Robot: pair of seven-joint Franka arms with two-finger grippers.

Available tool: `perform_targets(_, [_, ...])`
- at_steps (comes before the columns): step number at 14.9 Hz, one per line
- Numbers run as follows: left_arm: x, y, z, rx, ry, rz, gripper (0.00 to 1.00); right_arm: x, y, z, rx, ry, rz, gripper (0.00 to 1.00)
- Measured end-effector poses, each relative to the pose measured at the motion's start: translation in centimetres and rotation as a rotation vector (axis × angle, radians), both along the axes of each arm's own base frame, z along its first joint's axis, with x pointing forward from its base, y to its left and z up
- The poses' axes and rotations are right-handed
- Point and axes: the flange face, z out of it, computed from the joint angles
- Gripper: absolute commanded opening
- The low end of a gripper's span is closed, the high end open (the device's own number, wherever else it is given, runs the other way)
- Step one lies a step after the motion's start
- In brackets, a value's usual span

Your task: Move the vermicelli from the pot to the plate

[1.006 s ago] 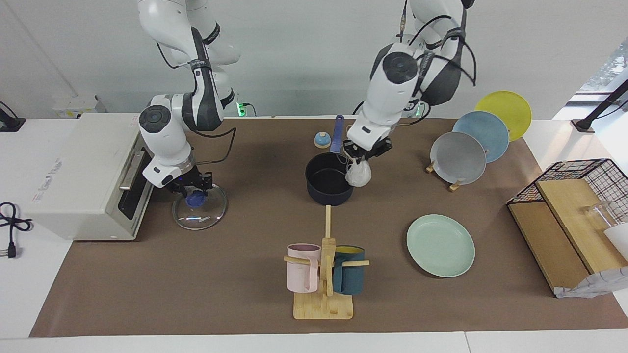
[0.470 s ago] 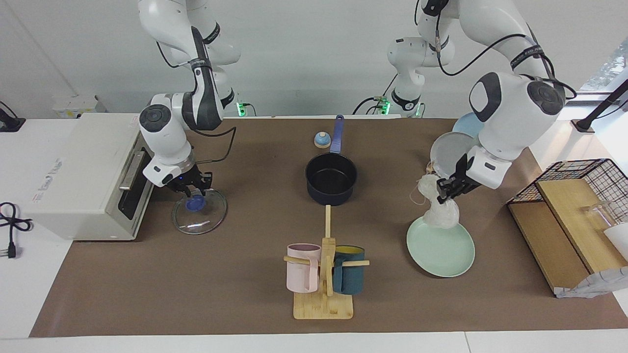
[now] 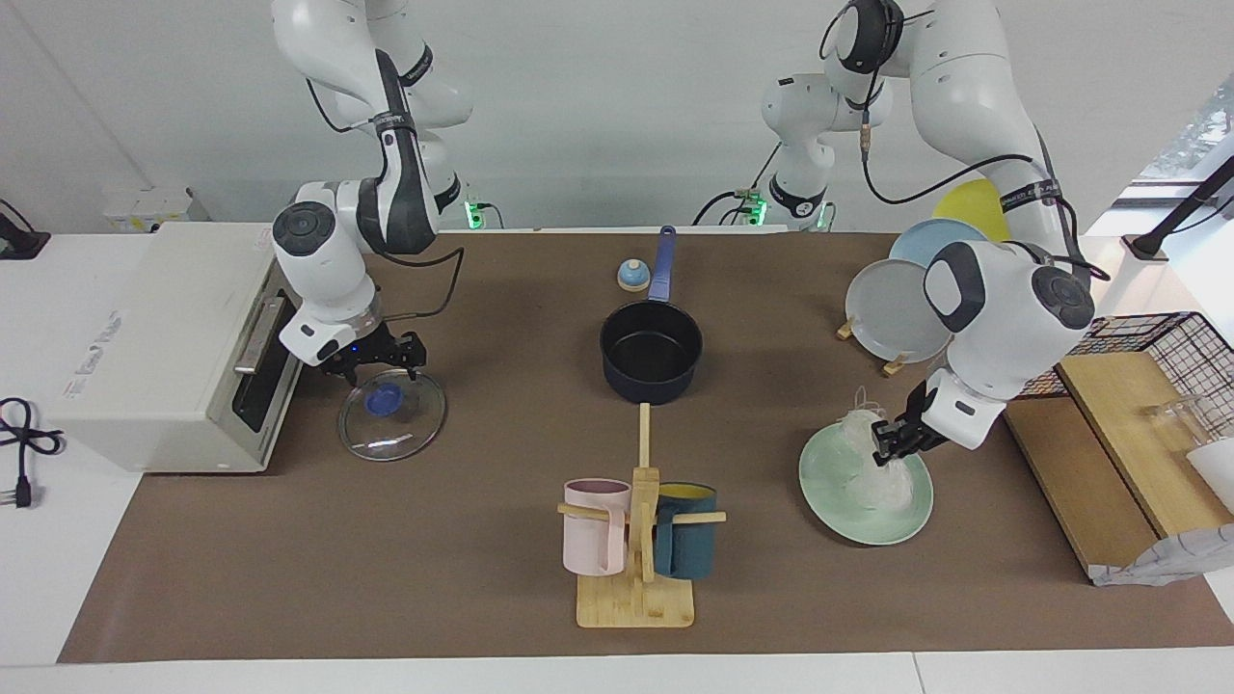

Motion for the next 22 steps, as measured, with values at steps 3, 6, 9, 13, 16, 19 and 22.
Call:
perform_targets(3, [0.4,-0.4,-2.0,0.032,-0.02,-0.062,0.88,1.0,0.5,1.9,-0.001,-0.01,0.007,1.0])
perform_targets(6, [0.4,-0.4,-1.9,0.037,-0.027,-0.099,1.0,1.8,0.9,5.4,-0.006,0.027,0.01,1.0])
perform_targets(9, [0.1,-0.4,0.5,0.039,-0.029,-0.1,1.0,2.3,0.6,10.7,-0.011,0.067,-0.002,1.0])
perform_targets(13, [-3.1,0.5,10.9,0.045,-0.01,-0.042,1.0,1.7,-0.6,17.6,-0.012,0.08,-0.029,1.0])
perform_targets(16, [-8.0,1.1,19.3,0.07,0.012,-0.042,1.0,-0.3,-1.4,21.6,-0.01,0.076,-0.044,1.0])
perform_targets(19, [-12.5,1.4,23.7,0.102,0.066,-0.054,1.0,-2.6,-2.3,24.3,-0.007,0.09,-0.063,1.0])
perform_targets(22, [-15.1,1.2,23.2,0.115,0.12,-0.059,1.0,-2.9,-3.0,26.2,-0.006,0.097,-0.079,1.0])
